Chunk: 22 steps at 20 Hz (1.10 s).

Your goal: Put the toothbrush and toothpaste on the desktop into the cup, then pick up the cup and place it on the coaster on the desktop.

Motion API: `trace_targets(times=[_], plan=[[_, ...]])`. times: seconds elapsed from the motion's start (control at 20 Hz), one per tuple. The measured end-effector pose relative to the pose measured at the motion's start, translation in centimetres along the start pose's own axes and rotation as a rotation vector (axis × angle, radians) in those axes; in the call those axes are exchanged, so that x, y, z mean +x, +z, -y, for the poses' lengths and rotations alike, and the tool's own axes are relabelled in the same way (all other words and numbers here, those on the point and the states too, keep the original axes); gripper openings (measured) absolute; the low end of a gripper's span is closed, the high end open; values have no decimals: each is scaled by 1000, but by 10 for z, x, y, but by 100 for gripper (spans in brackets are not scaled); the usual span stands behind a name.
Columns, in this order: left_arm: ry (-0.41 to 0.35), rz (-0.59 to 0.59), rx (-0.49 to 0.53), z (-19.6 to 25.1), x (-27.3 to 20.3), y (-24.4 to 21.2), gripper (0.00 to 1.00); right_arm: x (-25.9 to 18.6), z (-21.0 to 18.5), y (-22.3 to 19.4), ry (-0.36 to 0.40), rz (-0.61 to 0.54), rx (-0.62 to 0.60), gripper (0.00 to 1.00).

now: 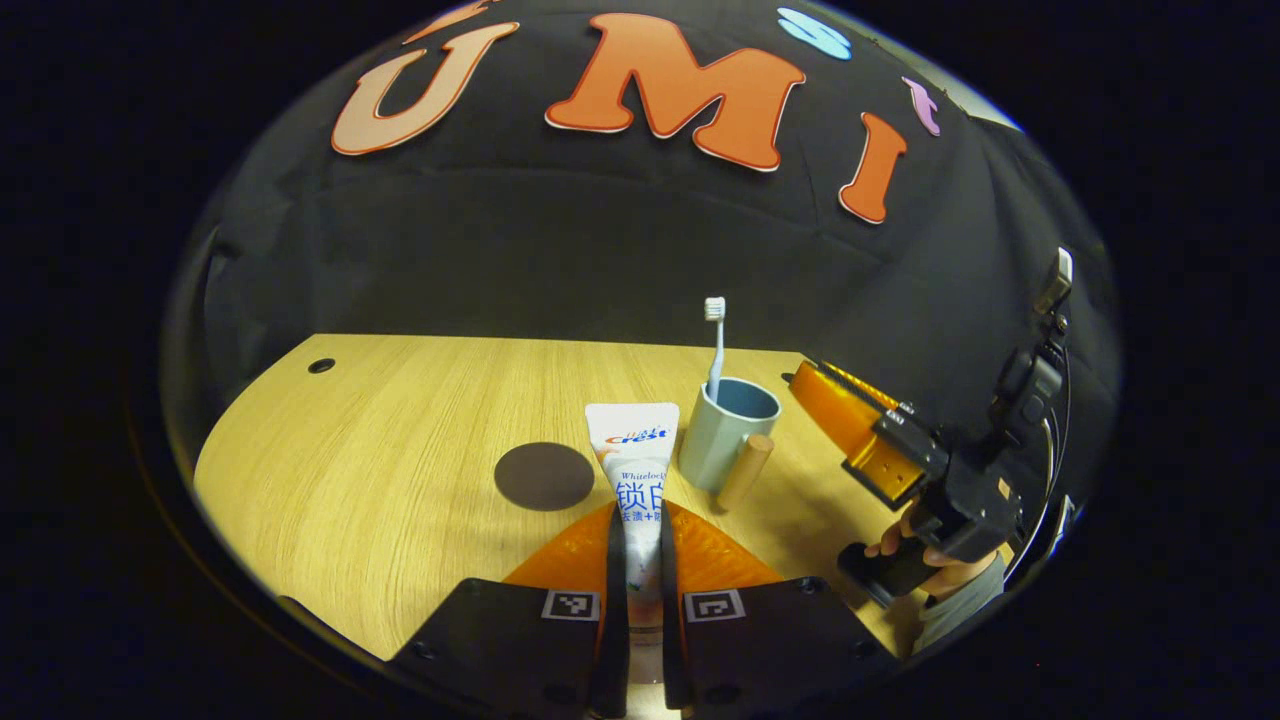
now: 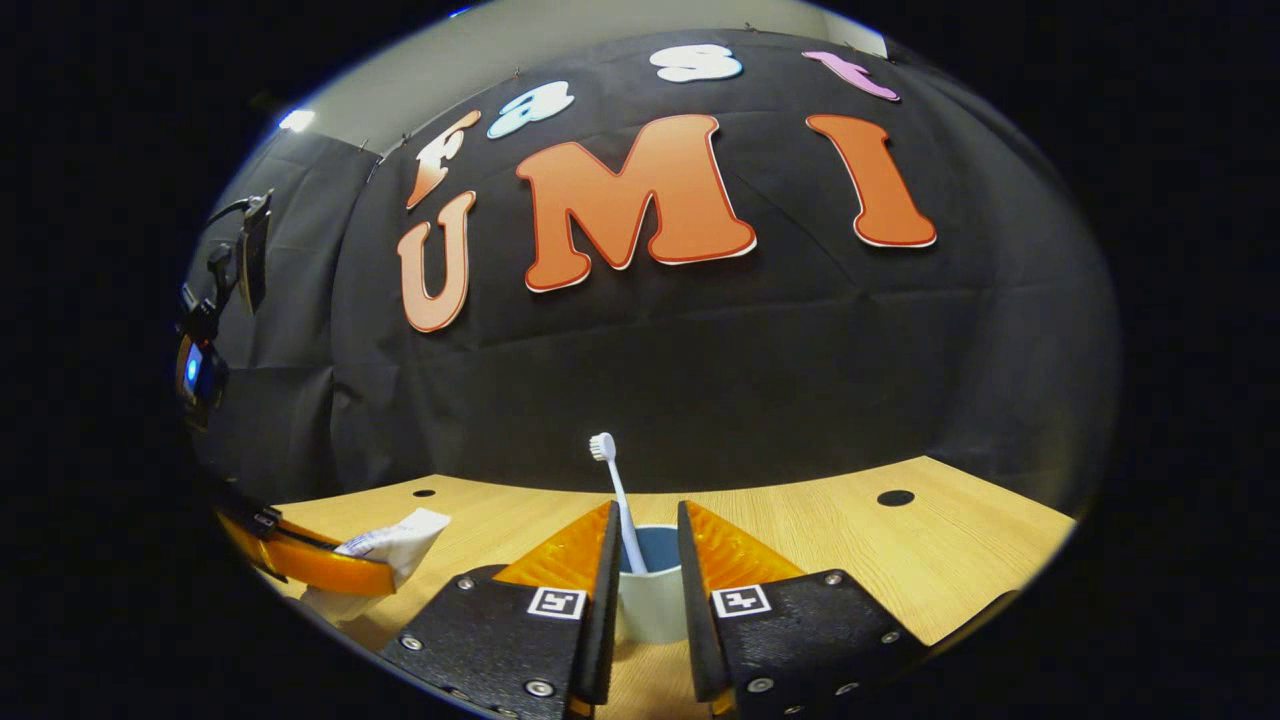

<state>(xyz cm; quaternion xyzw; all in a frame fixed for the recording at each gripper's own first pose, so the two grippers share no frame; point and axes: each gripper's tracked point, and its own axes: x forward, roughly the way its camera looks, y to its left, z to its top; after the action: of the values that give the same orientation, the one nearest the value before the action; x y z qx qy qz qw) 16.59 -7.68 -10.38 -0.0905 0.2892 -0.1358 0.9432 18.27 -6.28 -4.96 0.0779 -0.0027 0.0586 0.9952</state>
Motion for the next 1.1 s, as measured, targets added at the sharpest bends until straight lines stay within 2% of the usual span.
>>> trace_targets(times=[0.1,0.15,0.35,0.55,0.7,0.75,0.8,0.95,1.1], plan=[[-13,45,15,10,8,17,17,-10,3,0,-4,-5,-4,44],[-16,71,25,16,15,26,17,-14,6,-1,-11,-14,-7,45],[-30,188,45,30,28,62,17,-31,10,-3,-13,-28,6,56],[-49,285,65,50,37,88,17,-45,20,-12,-28,-47,-56,67],[-69,335,68,62,50,102,17,-52,19,-17,-15,-65,-79,71],[-78,353,65,65,53,106,17,-55,17,-17,-3,-67,-85,78],[-87,367,65,69,56,110,17,-57,14,-18,8,-68,-92,74],[-106,418,82,82,71,124,17,-63,16,-18,17,-66,-126,80],[-145,468,75,94,79,139,17,-69,19,-20,18,-71,-111,81]])
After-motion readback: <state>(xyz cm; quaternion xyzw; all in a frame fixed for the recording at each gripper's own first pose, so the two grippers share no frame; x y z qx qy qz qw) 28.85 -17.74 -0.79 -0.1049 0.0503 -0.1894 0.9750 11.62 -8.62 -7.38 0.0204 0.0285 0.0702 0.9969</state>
